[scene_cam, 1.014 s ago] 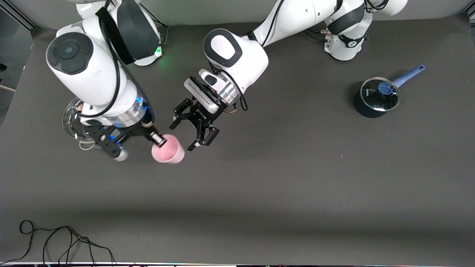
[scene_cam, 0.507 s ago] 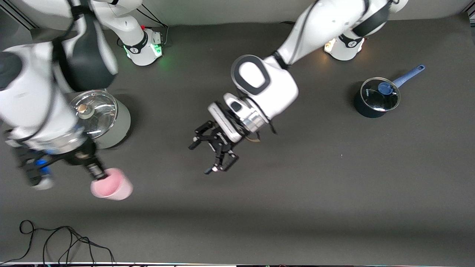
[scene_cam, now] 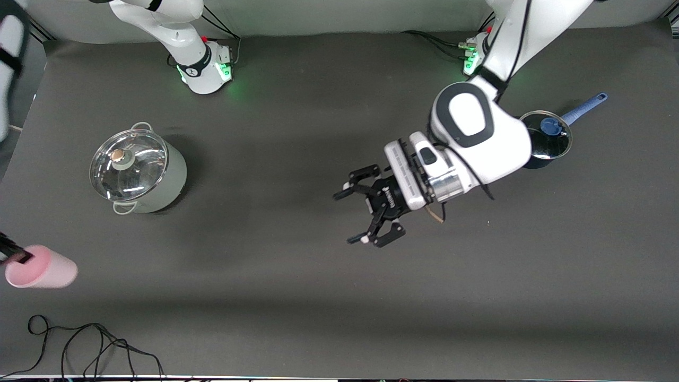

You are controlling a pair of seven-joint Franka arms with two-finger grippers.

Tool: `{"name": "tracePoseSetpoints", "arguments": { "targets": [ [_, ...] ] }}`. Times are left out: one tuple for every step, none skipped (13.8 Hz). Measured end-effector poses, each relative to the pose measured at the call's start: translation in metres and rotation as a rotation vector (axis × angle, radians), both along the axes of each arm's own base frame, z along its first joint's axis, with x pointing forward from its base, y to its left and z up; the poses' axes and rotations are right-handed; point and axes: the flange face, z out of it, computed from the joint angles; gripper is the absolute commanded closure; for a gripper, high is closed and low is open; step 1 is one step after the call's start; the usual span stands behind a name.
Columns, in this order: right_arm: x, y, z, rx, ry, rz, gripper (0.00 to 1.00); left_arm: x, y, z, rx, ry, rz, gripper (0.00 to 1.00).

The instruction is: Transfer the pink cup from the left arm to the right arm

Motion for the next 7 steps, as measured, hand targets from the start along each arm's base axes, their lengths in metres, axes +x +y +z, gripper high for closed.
{"name": "tracePoseSetpoints", "arguments": {
  "targets": [
    [-0.005, -0.019, -0.005, 0.008, 0.025, 0.074, 1.00, -0.001, 0.013, 0.000, 0.017, -0.001, -0.047, 0.00],
    [-0.009, -0.032, -0.014, 0.012, 0.047, 0.138, 1.00, 0.002, 0.030, 0.000, 0.030, 0.003, -0.096, 0.00],
    [-0.011, -0.040, -0.025, 0.012, 0.066, 0.189, 1.00, 0.007, 0.051, 0.002, 0.042, 0.019, -0.149, 0.00],
    [-0.010, -0.041, -0.039, 0.008, 0.075, 0.239, 1.00, 0.011, 0.074, 0.004, 0.064, 0.046, -0.200, 0.00],
    [-0.008, -0.040, -0.056, 0.003, 0.081, 0.299, 1.00, 0.014, 0.099, 0.007, 0.095, 0.077, -0.243, 0.00],
    [-0.006, -0.039, -0.078, -0.003, 0.088, 0.360, 1.00, 0.016, 0.124, 0.013, 0.122, 0.111, -0.284, 0.00],
    [-0.006, -0.039, -0.102, -0.009, 0.095, 0.422, 1.00, 0.015, 0.148, 0.020, 0.141, 0.149, -0.326, 0.00]
  ]
}}
